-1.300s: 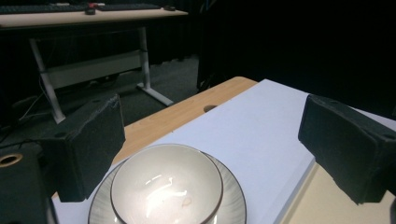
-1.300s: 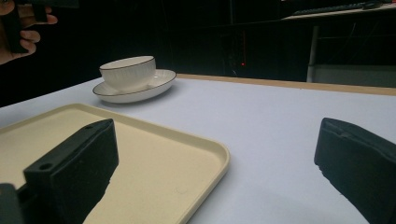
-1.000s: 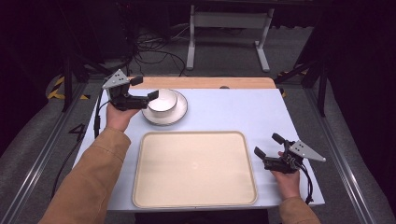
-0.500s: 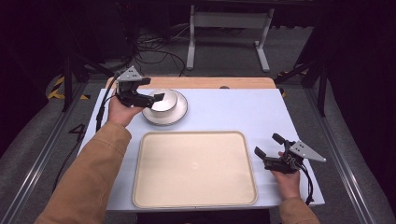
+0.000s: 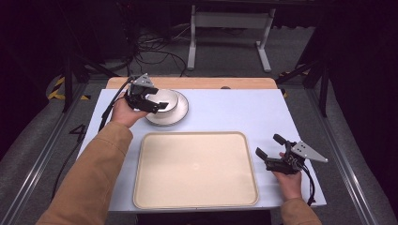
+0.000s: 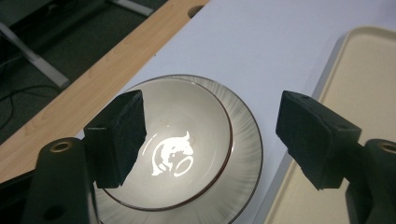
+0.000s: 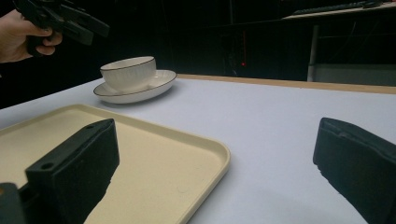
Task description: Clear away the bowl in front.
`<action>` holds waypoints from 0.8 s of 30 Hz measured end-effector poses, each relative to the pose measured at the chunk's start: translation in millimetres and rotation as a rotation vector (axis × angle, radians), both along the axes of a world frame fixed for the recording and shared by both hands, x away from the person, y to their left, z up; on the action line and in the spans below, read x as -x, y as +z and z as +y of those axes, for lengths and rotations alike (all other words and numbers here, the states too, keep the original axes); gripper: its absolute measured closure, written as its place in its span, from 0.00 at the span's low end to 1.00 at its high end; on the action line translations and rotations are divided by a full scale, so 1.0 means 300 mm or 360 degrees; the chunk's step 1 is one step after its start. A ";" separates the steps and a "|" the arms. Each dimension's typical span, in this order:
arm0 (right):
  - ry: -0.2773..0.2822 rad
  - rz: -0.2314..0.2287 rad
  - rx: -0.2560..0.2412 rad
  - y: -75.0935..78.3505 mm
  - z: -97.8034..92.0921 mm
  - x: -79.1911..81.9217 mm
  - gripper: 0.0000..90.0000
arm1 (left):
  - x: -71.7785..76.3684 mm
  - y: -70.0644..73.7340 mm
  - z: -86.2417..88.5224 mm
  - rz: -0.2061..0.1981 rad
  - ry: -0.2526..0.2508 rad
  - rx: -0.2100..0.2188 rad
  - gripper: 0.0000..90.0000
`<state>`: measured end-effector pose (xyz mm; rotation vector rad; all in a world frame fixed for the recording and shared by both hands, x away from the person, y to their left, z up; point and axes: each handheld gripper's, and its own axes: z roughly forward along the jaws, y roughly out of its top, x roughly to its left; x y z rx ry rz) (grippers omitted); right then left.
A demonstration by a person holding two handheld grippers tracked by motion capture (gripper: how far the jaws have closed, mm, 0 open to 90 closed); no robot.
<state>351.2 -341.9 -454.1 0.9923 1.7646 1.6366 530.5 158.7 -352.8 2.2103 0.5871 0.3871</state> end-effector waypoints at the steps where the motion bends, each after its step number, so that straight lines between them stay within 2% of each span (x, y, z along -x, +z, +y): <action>1: 0.0001 0.0000 0.0001 0.000 0.000 0.000 0.01 | -0.007 -0.006 -0.004 0.0039 -0.0014 -0.0015 0.30; 4: 0.0000 0.0001 0.0007 -0.001 0.000 -0.001 0.01 | -0.020 -0.017 -0.017 0.0079 -0.0035 -0.0093 0.30; 8: 0.0000 0.0005 -0.0003 -0.001 0.001 -0.001 0.01 | -0.029 -0.022 -0.042 0.0080 -0.0059 -0.0191 0.31; 11: 0.0002 0.0007 -0.0003 -0.001 0.001 -0.001 0.01 | -0.032 -0.030 -0.055 0.0079 -0.0076 -0.0227 0.36; 13: 0.0002 0.0008 -0.0003 -0.001 0.001 -0.001 0.02 | -0.038 -0.040 -0.063 0.0116 -0.0086 -0.0266 0.38; 21: 0.0006 0.0011 -0.0007 -0.001 0.000 0.000 0.02 | -0.065 -0.073 -0.076 0.0180 -0.0086 -0.0376 0.43; 24: 0.0008 0.0012 -0.0007 -0.001 0.000 -0.001 0.02 | -0.071 -0.085 -0.079 0.0183 -0.0104 -0.0426 0.47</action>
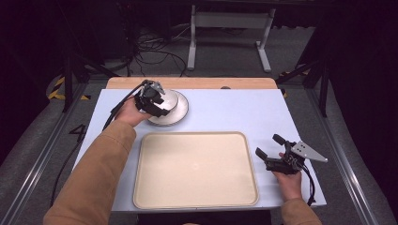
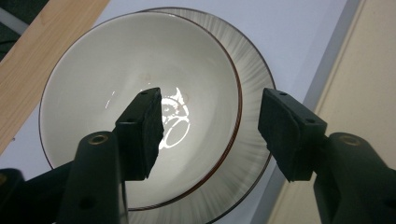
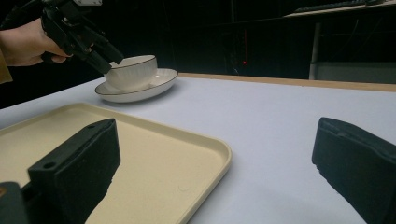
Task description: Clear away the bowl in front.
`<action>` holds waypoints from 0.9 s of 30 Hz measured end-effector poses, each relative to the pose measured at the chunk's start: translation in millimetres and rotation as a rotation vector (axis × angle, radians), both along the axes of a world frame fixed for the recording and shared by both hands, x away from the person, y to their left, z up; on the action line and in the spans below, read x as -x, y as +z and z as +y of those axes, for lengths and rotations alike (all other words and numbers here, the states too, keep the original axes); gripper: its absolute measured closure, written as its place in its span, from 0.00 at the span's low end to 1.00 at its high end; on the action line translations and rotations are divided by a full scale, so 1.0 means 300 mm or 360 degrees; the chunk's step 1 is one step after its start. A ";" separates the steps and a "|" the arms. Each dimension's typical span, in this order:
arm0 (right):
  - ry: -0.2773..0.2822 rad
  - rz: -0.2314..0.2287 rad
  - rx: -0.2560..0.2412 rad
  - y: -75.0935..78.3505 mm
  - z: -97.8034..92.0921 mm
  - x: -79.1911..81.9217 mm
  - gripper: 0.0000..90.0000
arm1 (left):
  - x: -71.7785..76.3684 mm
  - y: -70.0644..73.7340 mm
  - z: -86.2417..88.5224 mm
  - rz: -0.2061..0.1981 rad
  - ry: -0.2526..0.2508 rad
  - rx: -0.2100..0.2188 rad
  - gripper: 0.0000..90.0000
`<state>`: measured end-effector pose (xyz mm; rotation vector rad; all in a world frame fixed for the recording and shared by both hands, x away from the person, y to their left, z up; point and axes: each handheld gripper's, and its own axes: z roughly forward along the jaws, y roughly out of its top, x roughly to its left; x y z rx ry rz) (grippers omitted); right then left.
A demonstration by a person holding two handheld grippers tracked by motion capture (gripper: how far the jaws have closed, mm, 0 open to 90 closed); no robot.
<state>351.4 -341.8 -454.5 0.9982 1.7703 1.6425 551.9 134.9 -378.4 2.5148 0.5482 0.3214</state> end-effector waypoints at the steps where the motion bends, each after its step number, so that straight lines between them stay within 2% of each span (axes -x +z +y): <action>1: 0.0001 0.0000 -0.0001 0.000 0.000 0.000 0.02 | -0.003 -0.007 -0.001 0.0018 -0.0003 -0.0003 0.48; 8: 0.0002 0.0003 0.0000 0.000 0.000 0.000 0.02 | -0.017 -0.026 -0.006 0.0039 -0.0053 -0.0020 0.51; 13: -0.0001 0.0004 -0.0002 -0.001 0.001 0.000 0.02 | -0.026 -0.042 -0.020 0.0054 -0.0087 -0.0094 0.53; 21: -0.0007 0.0007 0.0000 -0.001 0.001 0.002 0.02 | -0.031 -0.067 -0.041 0.0063 -0.0105 -0.0187 0.65; 22: -0.0006 0.0007 0.0001 -0.001 0.001 0.002 0.02 | -0.034 -0.069 -0.043 0.0054 -0.0125 -0.0205 0.67; 27: -0.0009 0.0004 0.0010 -0.001 0.000 0.001 0.03 | -0.031 -0.077 -0.048 0.0050 -0.0143 -0.0223 0.74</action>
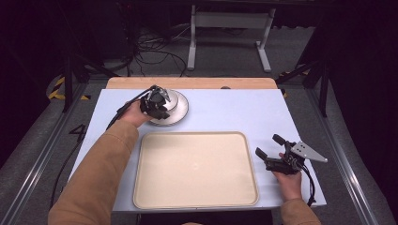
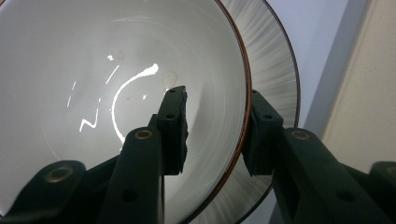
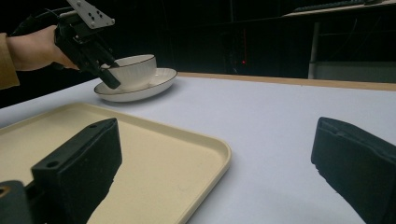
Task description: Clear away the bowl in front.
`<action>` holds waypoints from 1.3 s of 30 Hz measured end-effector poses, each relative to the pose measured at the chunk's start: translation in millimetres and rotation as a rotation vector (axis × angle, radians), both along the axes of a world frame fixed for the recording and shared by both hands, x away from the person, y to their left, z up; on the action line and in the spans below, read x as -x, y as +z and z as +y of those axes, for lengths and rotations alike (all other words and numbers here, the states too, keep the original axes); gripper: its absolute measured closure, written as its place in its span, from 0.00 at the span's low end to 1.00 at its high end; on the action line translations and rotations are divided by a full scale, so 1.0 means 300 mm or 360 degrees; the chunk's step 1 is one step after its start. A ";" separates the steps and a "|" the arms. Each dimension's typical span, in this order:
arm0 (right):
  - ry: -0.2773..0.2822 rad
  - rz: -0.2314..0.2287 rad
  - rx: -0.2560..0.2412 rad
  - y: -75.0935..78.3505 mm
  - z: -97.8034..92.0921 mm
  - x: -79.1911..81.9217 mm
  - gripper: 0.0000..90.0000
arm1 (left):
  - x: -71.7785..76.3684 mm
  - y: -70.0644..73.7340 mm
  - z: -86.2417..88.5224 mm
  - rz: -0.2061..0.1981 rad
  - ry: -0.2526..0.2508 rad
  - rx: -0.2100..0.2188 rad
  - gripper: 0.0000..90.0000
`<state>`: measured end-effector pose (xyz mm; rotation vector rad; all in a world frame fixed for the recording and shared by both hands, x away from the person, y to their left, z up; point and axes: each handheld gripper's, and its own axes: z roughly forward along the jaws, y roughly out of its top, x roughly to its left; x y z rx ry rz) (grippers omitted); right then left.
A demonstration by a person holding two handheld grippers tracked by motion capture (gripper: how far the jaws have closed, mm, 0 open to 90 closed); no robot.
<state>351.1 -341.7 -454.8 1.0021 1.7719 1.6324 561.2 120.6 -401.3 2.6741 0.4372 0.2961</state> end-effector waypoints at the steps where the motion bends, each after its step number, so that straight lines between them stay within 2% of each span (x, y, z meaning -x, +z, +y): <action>1: 0.0000 0.0000 -0.0002 0.000 0.000 0.000 0.03 | 0.001 0.000 -0.001 -0.0005 -0.0016 -0.0006 0.74; 10: 0.0003 0.0000 0.0002 -0.001 0.001 -0.001 0.03 | 0.012 0.004 -0.013 -0.0050 -0.0094 -0.0073 0.88; 13: 0.0002 -0.0001 0.0001 -0.001 0.000 -0.001 0.03 | 0.018 0.004 -0.022 -0.0054 -0.0081 -0.0083 0.89; 16: 0.0001 0.0000 0.0000 -0.001 0.000 -0.001 0.03 | 0.018 0.007 -0.033 -0.0062 -0.0118 -0.0107 0.92; 24: 0.0002 0.0005 -0.0004 -0.001 0.000 -0.001 0.03 | 0.024 0.009 -0.041 -0.0059 -0.0099 -0.0129 0.93; 32: 0.0003 0.0009 -0.0007 -0.001 -0.001 -0.002 0.03 | 0.027 0.018 -0.050 -0.0090 -0.0122 -0.0166 0.93; 35: 0.0002 0.0012 -0.0009 -0.001 -0.001 -0.002 0.03 | 0.030 0.028 -0.054 -0.0085 -0.0092 -0.0149 0.92; 39: 0.0001 0.0016 -0.0016 -0.001 -0.002 -0.002 0.03 | 0.029 0.036 -0.058 -0.0091 -0.0104 -0.0196 0.92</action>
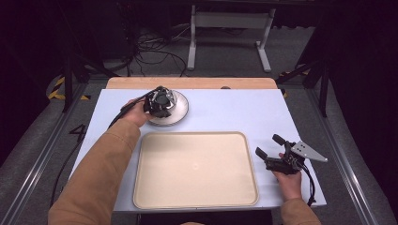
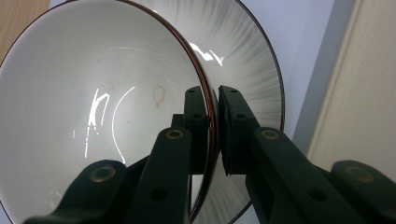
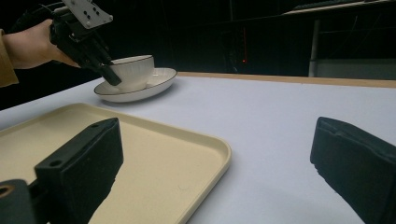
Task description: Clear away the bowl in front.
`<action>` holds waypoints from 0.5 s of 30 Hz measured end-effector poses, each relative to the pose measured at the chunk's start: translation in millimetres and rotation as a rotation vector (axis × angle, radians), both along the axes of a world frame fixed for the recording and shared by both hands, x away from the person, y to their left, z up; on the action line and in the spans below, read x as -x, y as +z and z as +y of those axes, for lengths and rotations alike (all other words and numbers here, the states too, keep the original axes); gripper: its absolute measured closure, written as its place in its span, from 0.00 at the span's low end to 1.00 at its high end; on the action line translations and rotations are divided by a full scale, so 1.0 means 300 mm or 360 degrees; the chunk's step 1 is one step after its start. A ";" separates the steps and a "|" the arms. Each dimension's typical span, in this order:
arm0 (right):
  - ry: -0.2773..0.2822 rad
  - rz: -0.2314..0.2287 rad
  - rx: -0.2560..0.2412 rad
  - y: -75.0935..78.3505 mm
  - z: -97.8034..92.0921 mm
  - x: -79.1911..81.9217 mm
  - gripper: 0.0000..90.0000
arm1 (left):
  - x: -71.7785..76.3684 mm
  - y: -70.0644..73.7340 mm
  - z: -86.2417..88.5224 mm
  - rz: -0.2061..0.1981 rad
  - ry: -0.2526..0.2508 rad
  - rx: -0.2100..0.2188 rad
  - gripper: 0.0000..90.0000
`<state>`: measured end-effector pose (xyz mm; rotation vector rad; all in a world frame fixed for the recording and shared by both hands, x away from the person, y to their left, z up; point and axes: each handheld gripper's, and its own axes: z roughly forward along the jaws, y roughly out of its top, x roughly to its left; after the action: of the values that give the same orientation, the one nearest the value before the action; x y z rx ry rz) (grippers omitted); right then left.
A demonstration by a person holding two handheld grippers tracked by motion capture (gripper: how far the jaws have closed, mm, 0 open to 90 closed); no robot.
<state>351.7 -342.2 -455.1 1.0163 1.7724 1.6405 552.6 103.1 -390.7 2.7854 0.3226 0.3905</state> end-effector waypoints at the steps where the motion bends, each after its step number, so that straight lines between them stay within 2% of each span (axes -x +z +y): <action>1: 0.0000 0.0000 0.0000 0.000 0.000 0.000 0.03 | 0.000 0.004 0.000 -0.0003 -0.0002 -0.0006 0.92; 6: -0.0003 0.0002 -0.0002 0.000 -0.001 -0.001 0.03 | 0.004 0.017 -0.001 -0.0006 0.0001 -0.0013 0.92; 9: -0.0003 0.0004 -0.0005 0.000 -0.001 -0.001 0.03 | 0.010 0.025 0.001 0.0005 0.0011 0.0012 0.92; 10: -0.0003 0.0004 -0.0007 0.000 -0.001 -0.001 0.03 | 0.012 0.036 0.001 0.0000 -0.0005 -0.0009 0.92; 15: -0.0001 0.0005 -0.0010 0.000 -0.002 -0.001 0.04 | 0.020 0.055 0.001 -0.0006 -0.0009 -0.0014 0.92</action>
<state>352.0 -342.8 -455.2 1.0225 1.7700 1.6456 546.8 103.4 -374.2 2.7934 0.3132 0.3967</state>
